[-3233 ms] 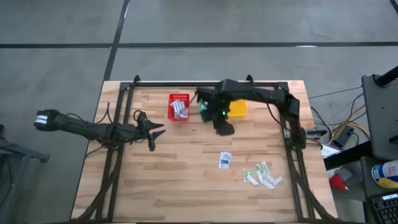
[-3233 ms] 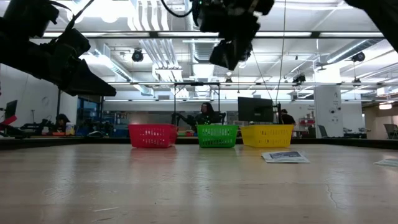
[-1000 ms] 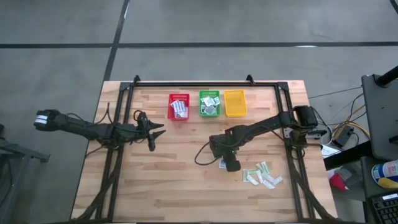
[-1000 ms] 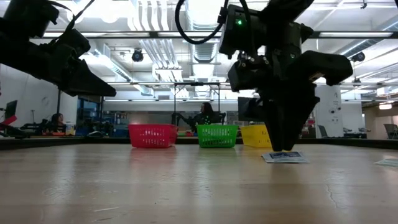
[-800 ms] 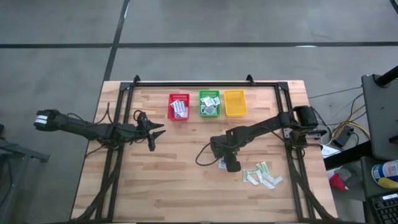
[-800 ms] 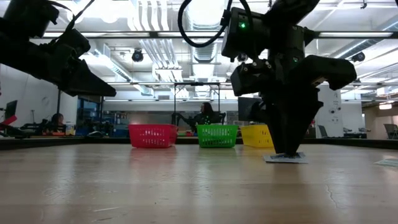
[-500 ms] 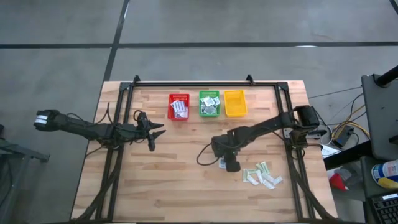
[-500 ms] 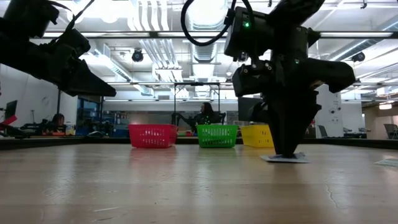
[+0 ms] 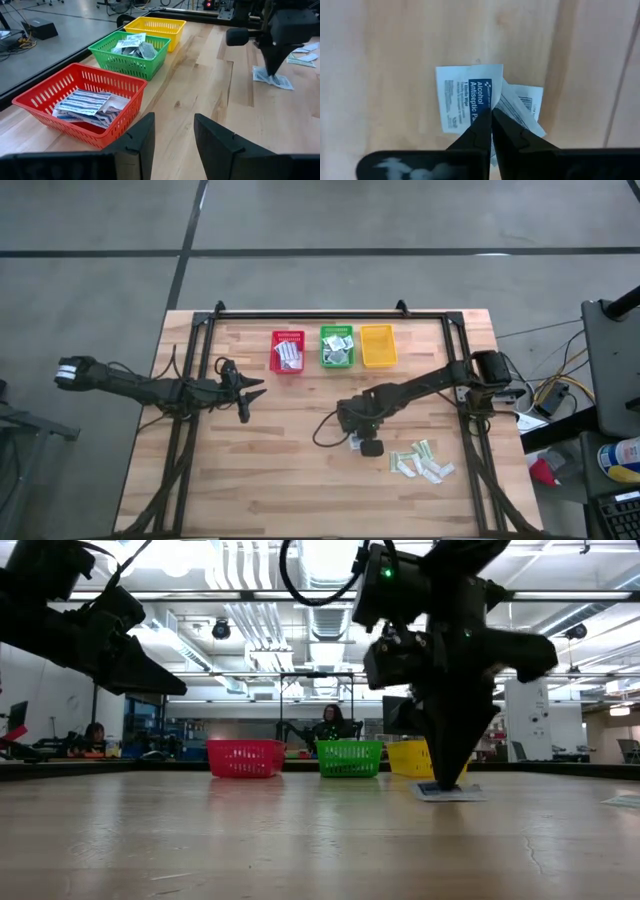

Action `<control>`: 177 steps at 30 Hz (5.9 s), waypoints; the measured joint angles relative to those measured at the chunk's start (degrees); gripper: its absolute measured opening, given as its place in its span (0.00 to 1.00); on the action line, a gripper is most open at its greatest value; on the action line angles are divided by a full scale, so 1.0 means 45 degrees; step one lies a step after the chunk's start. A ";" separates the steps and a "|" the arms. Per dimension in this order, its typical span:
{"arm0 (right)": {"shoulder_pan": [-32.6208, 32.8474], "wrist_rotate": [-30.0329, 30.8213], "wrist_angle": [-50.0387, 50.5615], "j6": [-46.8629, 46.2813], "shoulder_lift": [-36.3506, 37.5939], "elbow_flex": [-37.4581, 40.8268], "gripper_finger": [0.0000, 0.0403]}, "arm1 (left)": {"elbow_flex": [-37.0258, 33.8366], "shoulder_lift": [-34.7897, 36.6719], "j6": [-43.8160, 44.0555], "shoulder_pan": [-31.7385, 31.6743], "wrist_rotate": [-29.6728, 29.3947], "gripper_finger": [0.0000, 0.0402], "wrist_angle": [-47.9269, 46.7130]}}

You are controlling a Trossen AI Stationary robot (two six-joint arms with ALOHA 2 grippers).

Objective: Pick & Place First Aid Supplies
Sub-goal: Put the alcohol pad into the green basket

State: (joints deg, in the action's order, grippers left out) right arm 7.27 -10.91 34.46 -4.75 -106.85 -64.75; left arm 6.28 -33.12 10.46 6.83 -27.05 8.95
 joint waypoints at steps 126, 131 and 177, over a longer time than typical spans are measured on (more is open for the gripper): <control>-0.2000 -0.1909 0.4365 0.2911 0.1620 -0.3306 0.28 | 0.0000 0.0003 -0.0243 0.0001 -0.0296 0.33 -0.0001; -0.1637 -0.1864 0.3517 0.2145 0.1749 -0.1937 0.28 | 0.0000 -0.0005 -0.0243 0.0000 -0.0296 0.33 -0.0036; -0.1332 -0.0541 -0.1291 0.2154 0.1656 0.1675 0.28 | 0.0001 -0.0092 -0.0222 0.0004 -0.0296 0.33 -0.0209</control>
State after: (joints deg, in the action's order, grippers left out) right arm 1.27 -13.34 28.65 4.94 -99.39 -57.21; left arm 6.29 -33.54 9.46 6.85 -28.38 8.01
